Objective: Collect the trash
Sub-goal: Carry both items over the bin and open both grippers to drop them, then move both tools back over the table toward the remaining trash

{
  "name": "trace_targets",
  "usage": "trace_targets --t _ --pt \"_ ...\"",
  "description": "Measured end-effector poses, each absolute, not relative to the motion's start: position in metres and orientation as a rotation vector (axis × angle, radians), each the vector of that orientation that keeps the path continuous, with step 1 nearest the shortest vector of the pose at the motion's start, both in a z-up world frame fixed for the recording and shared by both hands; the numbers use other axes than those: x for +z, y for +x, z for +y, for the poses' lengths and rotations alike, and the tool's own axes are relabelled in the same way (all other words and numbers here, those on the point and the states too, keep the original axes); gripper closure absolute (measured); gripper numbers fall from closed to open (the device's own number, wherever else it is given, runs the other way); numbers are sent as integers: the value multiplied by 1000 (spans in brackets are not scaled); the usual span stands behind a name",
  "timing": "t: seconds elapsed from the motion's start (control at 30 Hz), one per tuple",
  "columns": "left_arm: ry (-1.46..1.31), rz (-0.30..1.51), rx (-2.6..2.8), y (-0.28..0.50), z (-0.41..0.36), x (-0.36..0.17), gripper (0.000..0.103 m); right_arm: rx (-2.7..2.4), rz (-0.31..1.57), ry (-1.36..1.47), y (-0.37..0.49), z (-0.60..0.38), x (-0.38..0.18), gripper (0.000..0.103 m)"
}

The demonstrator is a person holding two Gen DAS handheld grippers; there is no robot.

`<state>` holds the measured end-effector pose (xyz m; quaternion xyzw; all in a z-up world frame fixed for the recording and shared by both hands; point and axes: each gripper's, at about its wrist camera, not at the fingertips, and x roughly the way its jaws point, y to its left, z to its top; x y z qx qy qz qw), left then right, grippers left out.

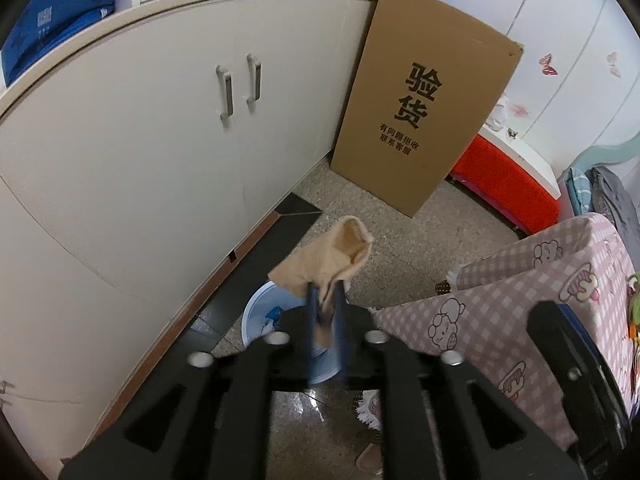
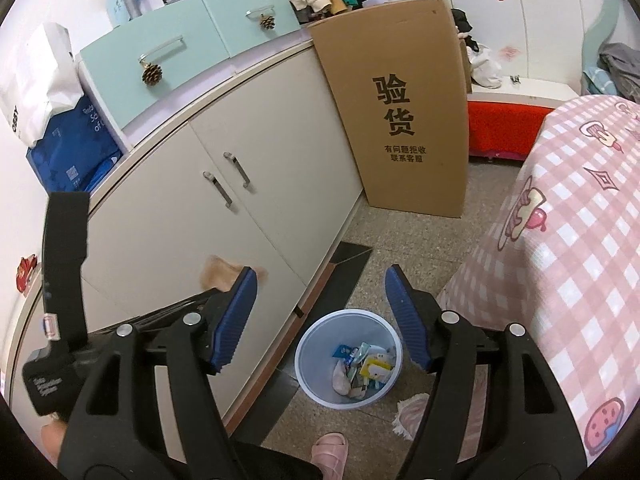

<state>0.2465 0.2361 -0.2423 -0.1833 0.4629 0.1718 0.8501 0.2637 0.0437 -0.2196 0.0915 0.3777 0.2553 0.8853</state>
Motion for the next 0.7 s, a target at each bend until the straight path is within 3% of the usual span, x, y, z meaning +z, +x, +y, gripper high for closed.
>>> trace_targets --t 0.03,0.07,0.4,0.7 --pt "-389 977 369 247 237 -244 49 530 787 193 264 43 -220 37" --pt "-393 970 375 248 237 -245 33 528 789 196 264 42 -220 37" --pt "-392 950 373 233 230 -232 32 515 772 213 251 26 -207 36" --pt "-369 870 305 205 193 -186 29 464 693 243 219 -18 -171 32"
